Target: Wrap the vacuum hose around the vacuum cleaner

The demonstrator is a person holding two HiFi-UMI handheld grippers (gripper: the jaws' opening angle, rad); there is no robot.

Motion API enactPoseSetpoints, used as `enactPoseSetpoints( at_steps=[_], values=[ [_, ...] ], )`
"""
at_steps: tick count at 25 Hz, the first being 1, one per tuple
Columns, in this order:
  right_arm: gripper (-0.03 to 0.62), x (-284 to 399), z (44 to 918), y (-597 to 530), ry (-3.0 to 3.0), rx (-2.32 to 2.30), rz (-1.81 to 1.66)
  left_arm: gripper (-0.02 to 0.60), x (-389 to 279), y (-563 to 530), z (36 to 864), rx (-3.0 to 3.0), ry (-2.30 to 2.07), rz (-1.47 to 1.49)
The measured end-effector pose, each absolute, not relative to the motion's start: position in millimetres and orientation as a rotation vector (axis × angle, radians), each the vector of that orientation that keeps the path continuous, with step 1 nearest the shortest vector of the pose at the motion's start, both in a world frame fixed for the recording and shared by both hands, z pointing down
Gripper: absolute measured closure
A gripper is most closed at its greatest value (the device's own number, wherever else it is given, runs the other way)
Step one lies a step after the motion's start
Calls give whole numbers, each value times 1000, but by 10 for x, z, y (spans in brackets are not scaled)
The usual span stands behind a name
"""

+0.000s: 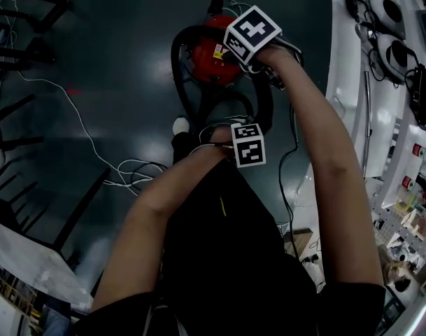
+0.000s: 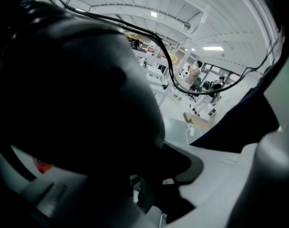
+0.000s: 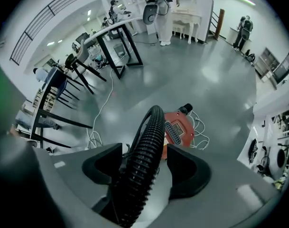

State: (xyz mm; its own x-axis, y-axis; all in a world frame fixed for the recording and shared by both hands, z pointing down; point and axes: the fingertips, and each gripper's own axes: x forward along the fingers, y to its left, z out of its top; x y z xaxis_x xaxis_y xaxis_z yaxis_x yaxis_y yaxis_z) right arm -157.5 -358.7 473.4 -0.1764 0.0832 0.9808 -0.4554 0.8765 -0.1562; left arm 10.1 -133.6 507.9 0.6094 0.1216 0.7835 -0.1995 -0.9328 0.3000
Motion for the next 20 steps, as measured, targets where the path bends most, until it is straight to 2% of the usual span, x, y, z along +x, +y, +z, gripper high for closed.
enactPoseSetpoints(
  at_steps=[5,8,20],
  values=[
    [300,-1524,5040,-3559,-1508,269,421,400,114,-1078,5143,2506,38,1364],
    [384,-1384,5170,-3556,-1400,262,322,400,146,-895,5179,2537,112,1436],
    [414,-1473,4793,-3939,-1591,451,383,410,-346,-1037,5398,2490,53,1548]
  ],
)
